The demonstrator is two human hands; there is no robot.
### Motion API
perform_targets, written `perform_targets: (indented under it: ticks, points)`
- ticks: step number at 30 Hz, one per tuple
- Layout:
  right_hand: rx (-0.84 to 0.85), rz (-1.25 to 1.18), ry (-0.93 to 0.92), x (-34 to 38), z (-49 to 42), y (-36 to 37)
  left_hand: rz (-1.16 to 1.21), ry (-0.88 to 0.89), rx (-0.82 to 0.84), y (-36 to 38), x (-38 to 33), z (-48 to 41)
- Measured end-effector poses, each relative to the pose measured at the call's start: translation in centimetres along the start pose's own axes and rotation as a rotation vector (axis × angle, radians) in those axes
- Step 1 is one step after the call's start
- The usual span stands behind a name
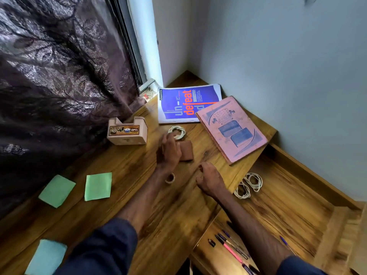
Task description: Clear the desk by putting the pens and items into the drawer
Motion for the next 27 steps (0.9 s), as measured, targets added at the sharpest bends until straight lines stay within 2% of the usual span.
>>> perform_targets:
  ticks: [4,9,14,17,20,23,27]
  points:
    - [-0.020,-0.051,-0.026,-0.2,0.2,-1.0,-0.213,-0.038,0.161,3.2,-0.2,-4.6]
    - [-0.080,-0.105,-0.031,-1.8,1.0,-2.8,-0.365,0.070,0.182,4.4,-0.8,-6.3]
    - [-0.155,-0.211,0.022,-3.5,1.8,-5.0,-0.238,0.167,0.104,3.2,-2.4,-5.2]
    - [-0.223,-0.462,0.106,-4.9,2.3,-6.6,-0.007,0.301,0.059,2.7,-5.6,-1.6]
    - [-0.291,-0.736,0.241,-7.4,3.5,-7.7,0.019,0.545,0.237,4.5,-10.9,4.7]
    - [-0.365,-0.808,0.334,-10.7,5.7,-8.9,0.022,0.699,0.354,6.8,-15.0,10.4]
    - [-0.361,-0.881,0.438,-15.7,9.5,-8.9,0.022,0.720,0.475,10.9,-17.9,14.6]
Point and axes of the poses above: each hand's wrist, its own z-axis away from the middle knuckle, its own y-axis out of the palm, x = y × z, the point moved 10 cm from there along -z, towards the middle knuckle
